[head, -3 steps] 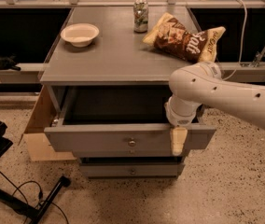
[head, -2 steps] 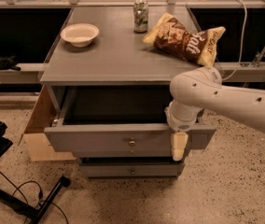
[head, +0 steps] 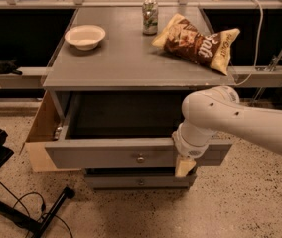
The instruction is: Open top drawer
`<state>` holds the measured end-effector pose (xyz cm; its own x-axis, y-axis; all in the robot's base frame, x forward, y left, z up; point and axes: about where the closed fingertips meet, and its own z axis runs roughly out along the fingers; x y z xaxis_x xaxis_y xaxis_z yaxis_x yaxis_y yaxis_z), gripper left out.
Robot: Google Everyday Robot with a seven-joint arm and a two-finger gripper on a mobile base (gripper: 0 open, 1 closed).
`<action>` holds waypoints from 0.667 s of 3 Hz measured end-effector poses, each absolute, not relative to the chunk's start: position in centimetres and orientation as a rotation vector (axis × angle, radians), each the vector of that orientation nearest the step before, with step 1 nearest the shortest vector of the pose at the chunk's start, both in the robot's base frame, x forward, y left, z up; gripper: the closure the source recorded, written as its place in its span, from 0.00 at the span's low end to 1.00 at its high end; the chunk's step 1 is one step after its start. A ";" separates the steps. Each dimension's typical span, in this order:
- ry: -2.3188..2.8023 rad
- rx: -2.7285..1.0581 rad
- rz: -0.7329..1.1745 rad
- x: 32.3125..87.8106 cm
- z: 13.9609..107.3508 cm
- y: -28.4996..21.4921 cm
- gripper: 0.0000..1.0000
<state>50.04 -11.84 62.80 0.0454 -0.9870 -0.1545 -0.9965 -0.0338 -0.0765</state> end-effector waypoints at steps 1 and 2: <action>2.062 -2.151 0.113 48.8 63.4 -11.3 0.63; 2.062 -2.151 0.113 48.9 63.5 -11.3 0.86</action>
Offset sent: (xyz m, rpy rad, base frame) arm -0.1545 0.0691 0.0272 0.0117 0.1662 0.1301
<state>48.85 -11.33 63.47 0.0466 -0.9853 -0.1642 -0.9973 -0.0367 -0.0630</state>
